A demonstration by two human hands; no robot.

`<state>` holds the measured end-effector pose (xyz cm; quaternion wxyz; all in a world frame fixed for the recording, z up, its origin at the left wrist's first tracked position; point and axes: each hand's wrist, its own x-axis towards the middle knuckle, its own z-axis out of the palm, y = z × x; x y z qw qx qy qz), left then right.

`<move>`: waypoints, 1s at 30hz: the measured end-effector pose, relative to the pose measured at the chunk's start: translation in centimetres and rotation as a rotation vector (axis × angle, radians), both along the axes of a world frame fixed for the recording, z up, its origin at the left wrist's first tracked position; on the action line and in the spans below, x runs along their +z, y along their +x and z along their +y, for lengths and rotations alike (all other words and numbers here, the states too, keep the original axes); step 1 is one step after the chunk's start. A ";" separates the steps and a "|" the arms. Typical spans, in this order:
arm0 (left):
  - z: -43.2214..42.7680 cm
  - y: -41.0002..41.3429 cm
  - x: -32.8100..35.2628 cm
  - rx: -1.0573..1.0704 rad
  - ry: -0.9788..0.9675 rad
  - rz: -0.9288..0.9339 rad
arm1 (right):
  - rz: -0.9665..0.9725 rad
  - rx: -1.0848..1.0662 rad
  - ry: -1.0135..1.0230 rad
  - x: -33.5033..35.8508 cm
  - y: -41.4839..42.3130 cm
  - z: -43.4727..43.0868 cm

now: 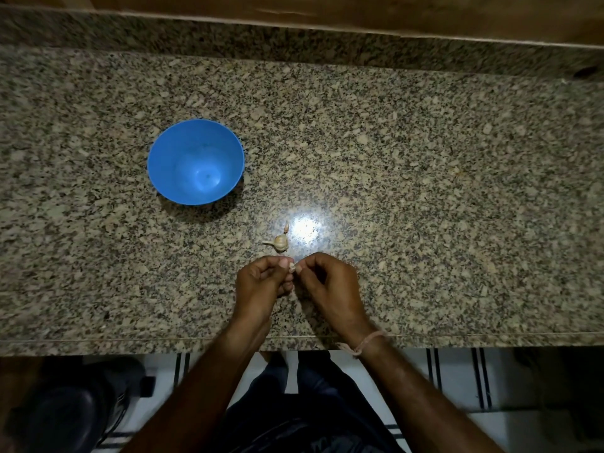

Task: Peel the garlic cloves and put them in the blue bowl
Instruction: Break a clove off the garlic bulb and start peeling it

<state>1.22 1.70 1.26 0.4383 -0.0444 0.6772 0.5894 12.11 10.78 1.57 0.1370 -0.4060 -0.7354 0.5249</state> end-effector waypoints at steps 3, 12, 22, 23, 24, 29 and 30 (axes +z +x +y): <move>0.3 -0.1 -0.1 0.033 0.000 -0.071 | -0.005 0.014 0.089 0.0 -0.1 0.0; 0.7 0.4 -0.1 -0.028 -0.034 0.154 | 0.020 -0.005 0.154 0.0 -0.3 0.5; 0.3 0.0 -0.5 -0.036 0.022 0.148 | 0.233 -0.232 -0.508 0.6 -1.0 0.2; 0.3 0.0 -0.5 -0.041 0.026 0.152 | 0.239 -0.240 -0.536 0.6 -1.0 0.2; 0.3 0.0 -0.4 -0.046 0.031 0.154 | 0.239 -0.243 -0.547 0.6 -1.0 0.2; 0.3 -0.1 -0.4 -0.062 0.051 0.140 | 0.214 -0.258 -0.554 0.5 -0.9 0.4; 0.4 -0.1 -0.3 -0.060 0.052 0.135 | 0.205 -0.261 -0.559 0.4 -0.9 0.4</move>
